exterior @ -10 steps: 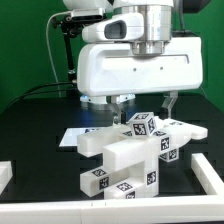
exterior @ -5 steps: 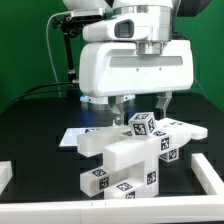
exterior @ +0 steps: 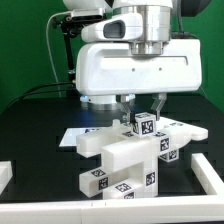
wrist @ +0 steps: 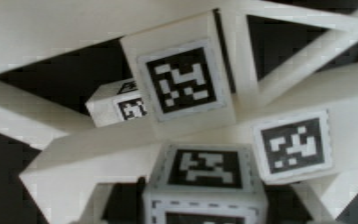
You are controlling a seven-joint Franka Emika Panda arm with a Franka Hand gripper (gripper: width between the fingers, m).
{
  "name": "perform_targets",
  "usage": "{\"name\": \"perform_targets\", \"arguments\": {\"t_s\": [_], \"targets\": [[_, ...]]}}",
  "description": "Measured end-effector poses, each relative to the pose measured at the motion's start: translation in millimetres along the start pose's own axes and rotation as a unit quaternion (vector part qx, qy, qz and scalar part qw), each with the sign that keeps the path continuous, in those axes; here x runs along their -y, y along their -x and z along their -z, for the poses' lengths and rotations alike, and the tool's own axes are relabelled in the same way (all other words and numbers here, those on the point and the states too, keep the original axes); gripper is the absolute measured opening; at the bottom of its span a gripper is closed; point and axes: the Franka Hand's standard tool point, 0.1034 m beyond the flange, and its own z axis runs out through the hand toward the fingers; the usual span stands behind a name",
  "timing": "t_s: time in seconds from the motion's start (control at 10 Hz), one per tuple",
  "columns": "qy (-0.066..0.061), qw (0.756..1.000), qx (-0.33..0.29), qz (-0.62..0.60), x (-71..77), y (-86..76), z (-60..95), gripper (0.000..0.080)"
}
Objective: Assemble chair
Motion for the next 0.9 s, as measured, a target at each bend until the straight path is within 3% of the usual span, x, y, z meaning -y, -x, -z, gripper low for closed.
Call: {"name": "perform_targets", "arguments": {"t_s": [0.3,0.6,0.8,0.9], "targets": [[-0.001,0.995,0.000,-0.100,0.7,0.0,-0.5,0.0281],[0.000,0.966,0.000,-0.260,5.1,-1.1,-1.1,0.0281],[-0.005,0.927,0.000,-0.376,5.5,-1.1,-1.5,0.0281],[-0.011,0.894,0.003,-0.449,5.6,-1.7,-1.3,0.0281]]}}
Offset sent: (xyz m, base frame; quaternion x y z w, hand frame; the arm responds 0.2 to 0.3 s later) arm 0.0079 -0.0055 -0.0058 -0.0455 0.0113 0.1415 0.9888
